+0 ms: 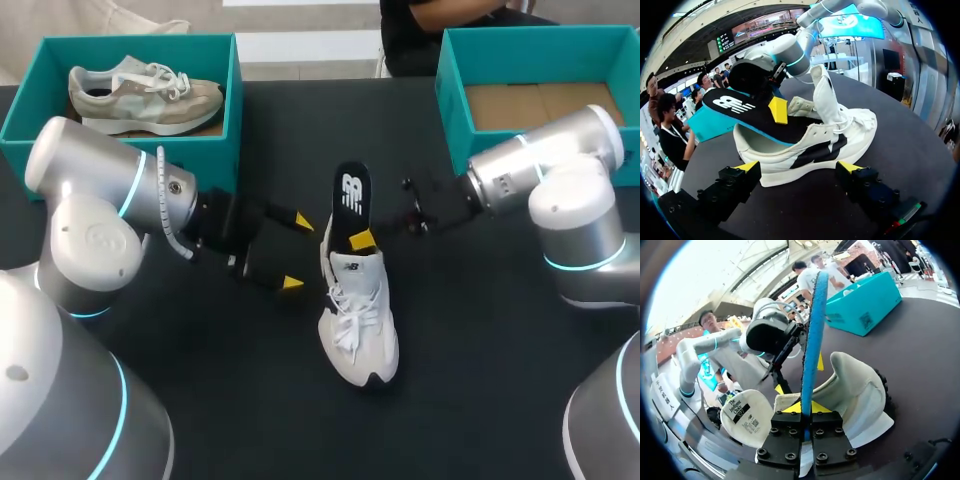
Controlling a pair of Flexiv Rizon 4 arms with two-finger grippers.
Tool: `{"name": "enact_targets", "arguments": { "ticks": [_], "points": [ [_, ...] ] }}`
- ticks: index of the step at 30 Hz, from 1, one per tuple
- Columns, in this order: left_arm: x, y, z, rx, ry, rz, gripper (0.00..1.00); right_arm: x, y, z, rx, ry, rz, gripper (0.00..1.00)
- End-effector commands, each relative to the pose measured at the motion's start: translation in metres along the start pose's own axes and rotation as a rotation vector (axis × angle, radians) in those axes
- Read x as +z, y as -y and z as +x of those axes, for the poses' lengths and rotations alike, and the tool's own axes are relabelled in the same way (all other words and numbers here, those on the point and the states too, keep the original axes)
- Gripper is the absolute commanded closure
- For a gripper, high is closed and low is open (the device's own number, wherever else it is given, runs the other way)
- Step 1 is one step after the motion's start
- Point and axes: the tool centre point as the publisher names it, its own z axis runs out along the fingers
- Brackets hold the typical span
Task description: Take the shoe out of the shoebox, open the shoe tongue, remove and reinsert the insole, then place the shoe into the shoebox
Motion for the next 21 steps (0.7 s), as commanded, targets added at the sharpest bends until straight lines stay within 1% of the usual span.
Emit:
{"name": "enact_targets", "arguments": {
  "ticks": [1, 7, 10, 11, 12, 13, 15, 18, 21],
  "points": [
    [0.0, 0.0, 0.0, 0.0, -0.002, -0.001, 0.0, 0.01, 0.011, 0.003, 0.033, -0.004, 0.016, 1.0],
    [0.0, 0.0, 0.0, 0.0, -0.002, -0.001, 0.0, 0.013, 0.019, 0.008, 0.066, -0.008, 0.027, 1.0],
    [0.0, 0.0, 0.0, 0.0, -0.002, -0.001, 0.0, 0.01, 0.015, 0.009, 0.052, 0.007, 0.02, 1.0],
    [0.0, 0.0, 0.0, 0.0, -0.002, -0.001, 0.0, 0.008, 0.012, 0.009, 0.042, 0.014, 0.02, 0.96],
    [0.0, 0.0, 0.0, 0.0, -0.002, -0.001, 0.0, 0.007, 0.009, 0.008, 0.033, 0.017, 0.019, 0.84],
    [0.0, 0.0, 0.0, 0.0, -0.002, -0.001, 0.0, 0.006, 0.006, 0.008, 0.023, 0.02, 0.02, 0.76],
    [0.0, 0.0, 0.0, 0.0, -0.002, -0.001, 0.0, 0.003, -0.001, 0.006, 0.004, 0.028, 0.025, 0.69],
    [0.0, 0.0, 0.0, 0.0, -0.002, -0.001, 0.0, 0.0, -0.011, 0.002, -0.022, 0.033, 0.032, 0.67],
    [0.0, 0.0, 0.0, 0.0, -0.002, -0.001, 0.0, -0.002, -0.02, -0.003, -0.046, 0.03, 0.034, 0.69]
  ]
}}
